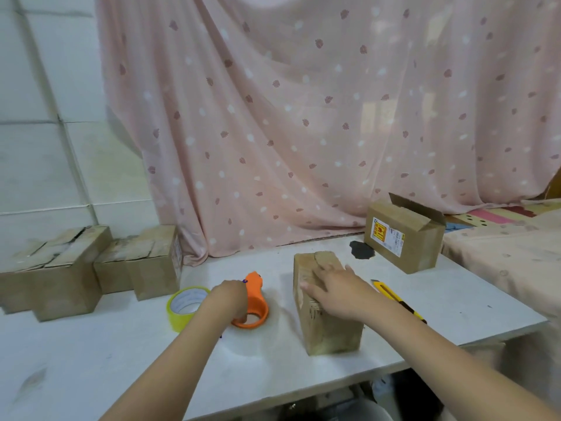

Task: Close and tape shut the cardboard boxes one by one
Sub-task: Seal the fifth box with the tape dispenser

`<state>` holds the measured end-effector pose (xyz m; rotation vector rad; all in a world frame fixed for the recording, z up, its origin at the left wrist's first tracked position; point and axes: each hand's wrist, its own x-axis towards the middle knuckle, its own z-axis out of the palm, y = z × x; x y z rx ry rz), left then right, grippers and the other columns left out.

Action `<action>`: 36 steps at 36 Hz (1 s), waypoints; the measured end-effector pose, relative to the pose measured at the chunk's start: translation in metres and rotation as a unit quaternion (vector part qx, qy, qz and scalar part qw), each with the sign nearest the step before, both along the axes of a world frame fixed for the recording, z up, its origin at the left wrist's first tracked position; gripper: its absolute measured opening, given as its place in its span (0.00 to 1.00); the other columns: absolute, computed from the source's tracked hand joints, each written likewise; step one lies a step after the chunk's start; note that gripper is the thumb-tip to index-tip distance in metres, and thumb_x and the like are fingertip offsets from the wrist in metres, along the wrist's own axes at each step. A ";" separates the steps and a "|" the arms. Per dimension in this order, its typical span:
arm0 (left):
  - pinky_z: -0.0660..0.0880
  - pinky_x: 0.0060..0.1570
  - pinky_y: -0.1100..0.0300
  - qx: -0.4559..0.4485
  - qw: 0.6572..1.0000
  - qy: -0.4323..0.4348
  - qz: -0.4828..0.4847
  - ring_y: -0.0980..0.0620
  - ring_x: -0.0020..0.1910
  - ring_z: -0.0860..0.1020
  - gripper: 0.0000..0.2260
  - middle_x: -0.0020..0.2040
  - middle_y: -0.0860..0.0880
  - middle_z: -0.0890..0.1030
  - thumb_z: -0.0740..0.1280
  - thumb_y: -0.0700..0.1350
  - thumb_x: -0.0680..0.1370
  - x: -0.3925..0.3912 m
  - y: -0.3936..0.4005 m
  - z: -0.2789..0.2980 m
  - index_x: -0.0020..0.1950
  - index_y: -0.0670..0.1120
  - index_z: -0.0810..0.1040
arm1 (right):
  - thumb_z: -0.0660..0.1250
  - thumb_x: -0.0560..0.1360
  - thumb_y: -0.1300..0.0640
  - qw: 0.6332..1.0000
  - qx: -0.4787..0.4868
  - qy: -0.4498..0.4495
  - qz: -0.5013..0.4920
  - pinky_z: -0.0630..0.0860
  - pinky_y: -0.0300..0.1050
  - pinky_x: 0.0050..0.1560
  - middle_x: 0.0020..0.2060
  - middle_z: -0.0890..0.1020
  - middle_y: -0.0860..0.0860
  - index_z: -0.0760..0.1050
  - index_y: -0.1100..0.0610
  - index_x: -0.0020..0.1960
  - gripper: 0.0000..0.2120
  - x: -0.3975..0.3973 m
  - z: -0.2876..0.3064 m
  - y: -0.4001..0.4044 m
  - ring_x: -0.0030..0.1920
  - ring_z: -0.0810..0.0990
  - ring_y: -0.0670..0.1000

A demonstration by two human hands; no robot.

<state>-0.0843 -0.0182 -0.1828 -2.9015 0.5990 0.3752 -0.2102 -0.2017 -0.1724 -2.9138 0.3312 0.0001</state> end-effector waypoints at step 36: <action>0.71 0.38 0.66 -0.400 0.902 -0.130 -0.097 0.52 0.42 0.78 0.15 0.47 0.49 0.80 0.72 0.42 0.73 0.008 0.029 0.037 0.58 0.45 0.76 | 0.66 0.82 0.59 0.731 0.656 -0.130 -0.134 0.84 0.55 0.46 0.53 0.82 0.66 0.75 0.70 0.59 0.14 0.041 0.073 0.019 0.50 0.85 0.63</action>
